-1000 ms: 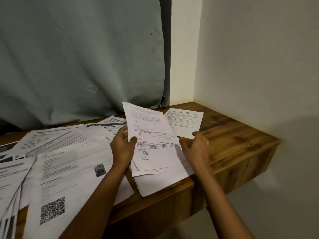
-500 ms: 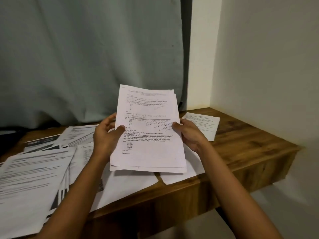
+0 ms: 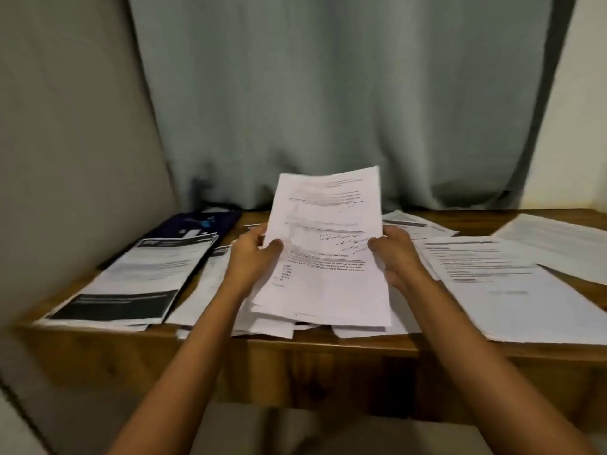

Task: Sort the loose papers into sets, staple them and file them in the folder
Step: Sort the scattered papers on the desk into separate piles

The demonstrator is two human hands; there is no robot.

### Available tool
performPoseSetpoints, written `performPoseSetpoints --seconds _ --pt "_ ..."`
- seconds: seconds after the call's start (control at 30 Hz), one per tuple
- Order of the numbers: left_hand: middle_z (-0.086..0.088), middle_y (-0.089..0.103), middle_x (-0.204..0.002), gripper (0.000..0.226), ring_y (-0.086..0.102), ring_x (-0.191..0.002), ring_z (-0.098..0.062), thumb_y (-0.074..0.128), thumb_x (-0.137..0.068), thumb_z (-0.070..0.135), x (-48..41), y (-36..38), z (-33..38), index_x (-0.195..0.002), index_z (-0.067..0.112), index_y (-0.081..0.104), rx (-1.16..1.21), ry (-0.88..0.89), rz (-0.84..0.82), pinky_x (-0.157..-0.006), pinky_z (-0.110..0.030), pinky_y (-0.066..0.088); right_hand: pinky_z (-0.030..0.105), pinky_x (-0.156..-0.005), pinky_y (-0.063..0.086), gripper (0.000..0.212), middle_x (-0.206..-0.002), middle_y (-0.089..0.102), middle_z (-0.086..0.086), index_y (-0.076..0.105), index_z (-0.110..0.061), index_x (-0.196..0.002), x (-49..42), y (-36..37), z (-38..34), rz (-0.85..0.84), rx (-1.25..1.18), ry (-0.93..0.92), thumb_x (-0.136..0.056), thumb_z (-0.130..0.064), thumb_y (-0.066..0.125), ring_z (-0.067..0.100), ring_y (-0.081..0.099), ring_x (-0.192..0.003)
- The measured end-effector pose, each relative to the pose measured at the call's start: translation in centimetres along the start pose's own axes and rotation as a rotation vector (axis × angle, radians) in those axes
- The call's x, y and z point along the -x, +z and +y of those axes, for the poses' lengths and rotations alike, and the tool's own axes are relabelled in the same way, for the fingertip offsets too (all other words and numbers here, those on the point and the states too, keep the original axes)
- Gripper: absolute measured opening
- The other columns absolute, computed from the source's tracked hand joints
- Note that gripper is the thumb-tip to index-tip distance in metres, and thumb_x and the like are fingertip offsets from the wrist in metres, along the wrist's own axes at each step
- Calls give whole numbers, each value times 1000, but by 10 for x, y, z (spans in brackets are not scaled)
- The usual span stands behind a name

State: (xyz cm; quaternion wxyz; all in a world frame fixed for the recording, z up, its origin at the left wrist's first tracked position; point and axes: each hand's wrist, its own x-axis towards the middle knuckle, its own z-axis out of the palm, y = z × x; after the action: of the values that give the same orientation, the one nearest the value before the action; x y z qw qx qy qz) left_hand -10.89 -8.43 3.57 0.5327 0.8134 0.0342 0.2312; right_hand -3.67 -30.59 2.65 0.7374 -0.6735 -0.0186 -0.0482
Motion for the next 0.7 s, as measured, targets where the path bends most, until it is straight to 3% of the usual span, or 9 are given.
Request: performPoseSetpoints --seconds 0.1,0.27,0.43,0.53,0.7 --pt "14 66 -114 35 64 -96 -7 56 -92 18 15 -34 -15 -123 31 60 -80 -4 -11 -75 -22 52 42 -80 56 29 -104 71 10 65 -14 -83 2 34 4 -9 -1 35 -88 10 49 28 69 -85" --pt "8 61 -110 47 60 -82 -1 60 -92 17 35 -75 -41 -137 25 48 -174 -80 7 -64 -20 53 46 -79 58 17 -108 70 3 65 -17 -89 4 70 4 5 58 31 -94 -6 54 27 69 -86" --pt "12 61 -103 46 58 -83 0 63 -90 13 48 -96 -64 -134 20 53 -229 -74 67 -63 -8 47 26 -61 50 10 -120 66 4 62 -15 -100 16 94 3 -15 355 -115 -95 -10 56 15 60 -78" --pt "10 66 -106 43 63 -87 -4 64 -90 14 51 -104 -77 -131 19 55 -236 -64 89 -65 -13 52 28 -70 45 17 -124 63 9 64 -6 -108 26 100 3 -16 506 -204 -95 -7 53 17 54 -84" --pt "10 70 -94 36 68 -84 -6 67 -87 12 57 -113 -91 -123 15 63 -172 -94 147 -70 -24 59 28 -71 42 11 -127 62 9 62 -8 -103 31 117 4 -20 594 -233 -93 -8 57 25 60 -97"
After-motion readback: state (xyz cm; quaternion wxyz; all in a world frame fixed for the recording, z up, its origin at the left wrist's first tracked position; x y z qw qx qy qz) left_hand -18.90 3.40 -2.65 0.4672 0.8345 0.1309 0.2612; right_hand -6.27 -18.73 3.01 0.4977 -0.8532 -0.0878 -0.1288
